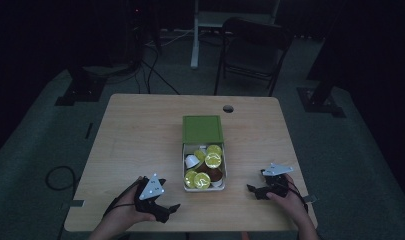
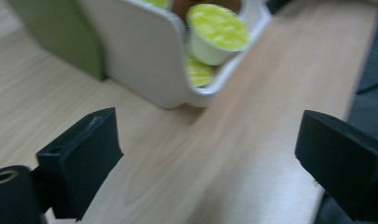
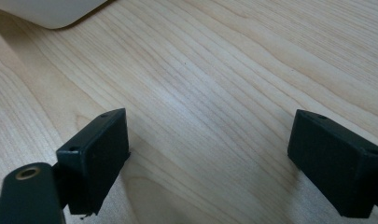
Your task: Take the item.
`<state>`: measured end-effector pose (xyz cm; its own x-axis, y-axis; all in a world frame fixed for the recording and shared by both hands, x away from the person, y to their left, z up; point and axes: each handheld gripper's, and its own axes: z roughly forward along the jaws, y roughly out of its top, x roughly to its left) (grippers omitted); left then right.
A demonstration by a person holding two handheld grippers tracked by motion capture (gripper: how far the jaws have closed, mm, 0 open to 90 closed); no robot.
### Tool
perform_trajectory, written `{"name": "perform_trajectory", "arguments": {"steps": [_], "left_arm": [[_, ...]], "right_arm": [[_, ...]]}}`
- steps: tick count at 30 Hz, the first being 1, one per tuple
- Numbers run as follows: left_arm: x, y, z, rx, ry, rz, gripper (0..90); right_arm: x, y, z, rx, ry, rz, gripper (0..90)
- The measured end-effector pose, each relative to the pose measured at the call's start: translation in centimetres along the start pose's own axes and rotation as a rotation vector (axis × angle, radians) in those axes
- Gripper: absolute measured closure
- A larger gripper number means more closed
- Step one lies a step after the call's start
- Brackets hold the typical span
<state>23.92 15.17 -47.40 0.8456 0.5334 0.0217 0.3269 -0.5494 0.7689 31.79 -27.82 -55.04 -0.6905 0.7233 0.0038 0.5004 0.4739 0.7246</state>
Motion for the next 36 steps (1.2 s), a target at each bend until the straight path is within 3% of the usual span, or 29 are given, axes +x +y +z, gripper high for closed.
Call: {"name": "perform_trajectory", "arguments": {"steps": [2, 20, 29, 36], "left_arm": [[-0.5, 0.4, 0.3, 0.006, -0.018, 0.023, 7.1], [-2.7, 2.9, 2.7, -0.059, -0.097, 0.053, 7.1], [-2.9, 3.9, 4.5, -0.121, -0.088, 0.027, 7.1], [-2.9, 4.5, 5.9, -0.145, -0.007, 0.015, 7.1]], "right_arm": [[0.0, 0.0, 0.0, 0.000, 0.000, 0.000, 12.1], [0.0, 0.0, 0.0, 0.000, 0.000, 0.001, 12.1], [0.0, 0.0, 0.0, 0.001, 0.000, 0.002, 12.1], [0.0, 0.0, 0.0, 0.000, 0.000, 0.000, 12.1]]}}
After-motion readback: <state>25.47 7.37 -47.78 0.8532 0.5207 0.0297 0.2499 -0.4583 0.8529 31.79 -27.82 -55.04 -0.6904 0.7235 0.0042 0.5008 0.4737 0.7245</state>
